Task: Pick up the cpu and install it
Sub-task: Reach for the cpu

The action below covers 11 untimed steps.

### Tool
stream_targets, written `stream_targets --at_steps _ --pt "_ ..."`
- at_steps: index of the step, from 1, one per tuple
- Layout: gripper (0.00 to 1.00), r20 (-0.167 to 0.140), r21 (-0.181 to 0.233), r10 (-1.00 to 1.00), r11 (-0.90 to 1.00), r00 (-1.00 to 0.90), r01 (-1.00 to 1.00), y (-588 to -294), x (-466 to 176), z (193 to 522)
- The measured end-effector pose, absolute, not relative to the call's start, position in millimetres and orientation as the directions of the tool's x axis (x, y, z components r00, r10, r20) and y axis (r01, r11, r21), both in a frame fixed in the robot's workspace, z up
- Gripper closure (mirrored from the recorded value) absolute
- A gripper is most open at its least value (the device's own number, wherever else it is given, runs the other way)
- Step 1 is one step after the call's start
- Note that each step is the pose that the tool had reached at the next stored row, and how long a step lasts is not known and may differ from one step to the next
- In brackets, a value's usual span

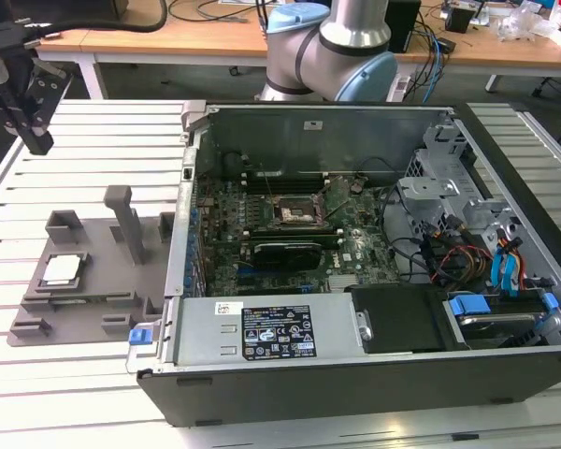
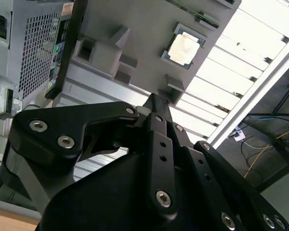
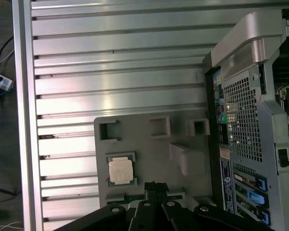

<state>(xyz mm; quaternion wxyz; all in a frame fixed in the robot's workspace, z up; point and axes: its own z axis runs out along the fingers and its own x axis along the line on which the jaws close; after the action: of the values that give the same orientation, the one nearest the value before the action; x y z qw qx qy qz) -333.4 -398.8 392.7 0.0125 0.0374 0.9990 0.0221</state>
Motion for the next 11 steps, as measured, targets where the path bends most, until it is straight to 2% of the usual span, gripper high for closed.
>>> stream_targets --at_steps 11 --pt "0.89 -0.023 0.045 0.075 0.996 -0.997 0.074 -398.8 -366.6 391.9"
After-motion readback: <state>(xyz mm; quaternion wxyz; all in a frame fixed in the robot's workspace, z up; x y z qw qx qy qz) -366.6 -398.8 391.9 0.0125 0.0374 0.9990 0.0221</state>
